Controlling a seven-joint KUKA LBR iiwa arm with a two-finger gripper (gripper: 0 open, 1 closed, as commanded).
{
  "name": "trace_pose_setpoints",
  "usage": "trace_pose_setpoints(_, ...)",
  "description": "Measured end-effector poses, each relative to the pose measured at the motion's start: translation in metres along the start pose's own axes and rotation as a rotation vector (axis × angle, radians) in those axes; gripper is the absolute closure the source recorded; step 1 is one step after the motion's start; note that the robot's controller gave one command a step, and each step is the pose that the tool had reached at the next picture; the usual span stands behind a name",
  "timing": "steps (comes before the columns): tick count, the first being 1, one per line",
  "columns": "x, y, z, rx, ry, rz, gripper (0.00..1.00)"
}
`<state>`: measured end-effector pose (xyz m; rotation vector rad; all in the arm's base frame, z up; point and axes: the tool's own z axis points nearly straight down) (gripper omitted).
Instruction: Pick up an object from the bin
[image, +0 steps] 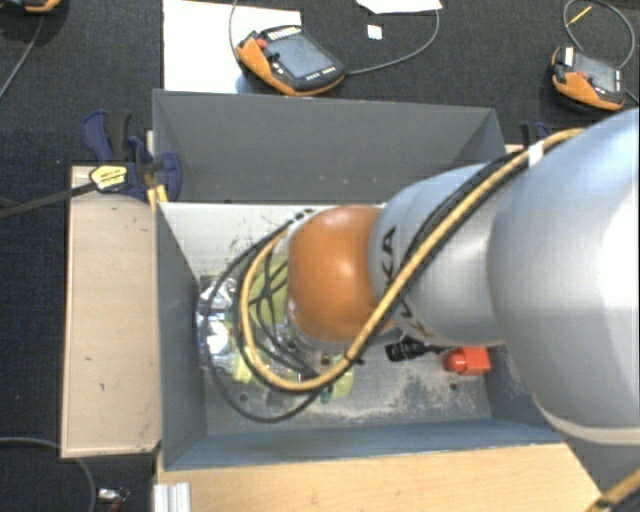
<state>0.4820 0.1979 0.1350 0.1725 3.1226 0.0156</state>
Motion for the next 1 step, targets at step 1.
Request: trace_pose_setpoints(1,0.0001,-0.0001,-0.0161,0.001,0.002,0.000,1.00)
